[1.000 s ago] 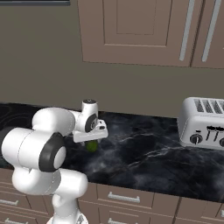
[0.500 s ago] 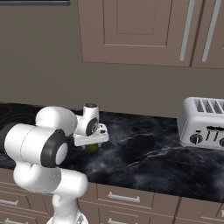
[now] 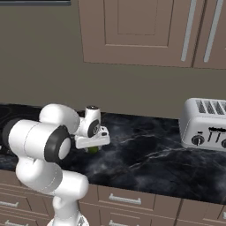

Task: Place both pans onto different burners. Then place the lime and the steak on different pans.

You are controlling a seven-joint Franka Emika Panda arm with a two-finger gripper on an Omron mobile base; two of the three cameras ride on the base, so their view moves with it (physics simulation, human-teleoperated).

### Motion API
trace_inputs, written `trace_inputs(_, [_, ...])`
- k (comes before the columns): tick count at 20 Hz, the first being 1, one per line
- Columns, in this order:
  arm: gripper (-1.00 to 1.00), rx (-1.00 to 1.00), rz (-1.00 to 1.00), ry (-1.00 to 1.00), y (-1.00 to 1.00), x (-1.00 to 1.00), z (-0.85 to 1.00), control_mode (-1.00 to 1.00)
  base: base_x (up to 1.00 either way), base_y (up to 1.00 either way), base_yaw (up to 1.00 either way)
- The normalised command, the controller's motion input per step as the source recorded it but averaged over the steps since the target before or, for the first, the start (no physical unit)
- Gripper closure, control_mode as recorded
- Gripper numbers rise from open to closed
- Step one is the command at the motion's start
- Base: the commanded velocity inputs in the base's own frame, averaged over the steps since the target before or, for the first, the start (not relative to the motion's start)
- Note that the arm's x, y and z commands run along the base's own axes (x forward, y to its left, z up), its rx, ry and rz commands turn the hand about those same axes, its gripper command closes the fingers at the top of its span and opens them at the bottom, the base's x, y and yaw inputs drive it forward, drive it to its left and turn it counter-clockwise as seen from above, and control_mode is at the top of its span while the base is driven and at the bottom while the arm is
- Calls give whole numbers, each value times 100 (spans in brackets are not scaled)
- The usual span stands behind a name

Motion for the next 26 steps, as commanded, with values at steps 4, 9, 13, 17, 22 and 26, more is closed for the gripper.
trace_inputs(4, [100, 0, 1, -5, 0, -15, 33, -100, 0, 0, 0])
trace_inputs(9, [100, 0, 5, -12, 4, -36, 82, -100, 0, 0, 0])
trace_inputs(13, [100, 4, 7, -4, 28, -26, 94, -100, 0, 0, 0])
trace_inputs(17, [100, 10, 13, -1, 44, -20, 78, -100, 0, 0, 0])
trace_inputs(22, [100, 2, 16, -16, 60, -16, 45, -100, 0, 0, 0])
trace_inputs(26, [100, 0, 13, -18, 59, -3, 35, -100, 0, 0, 0])
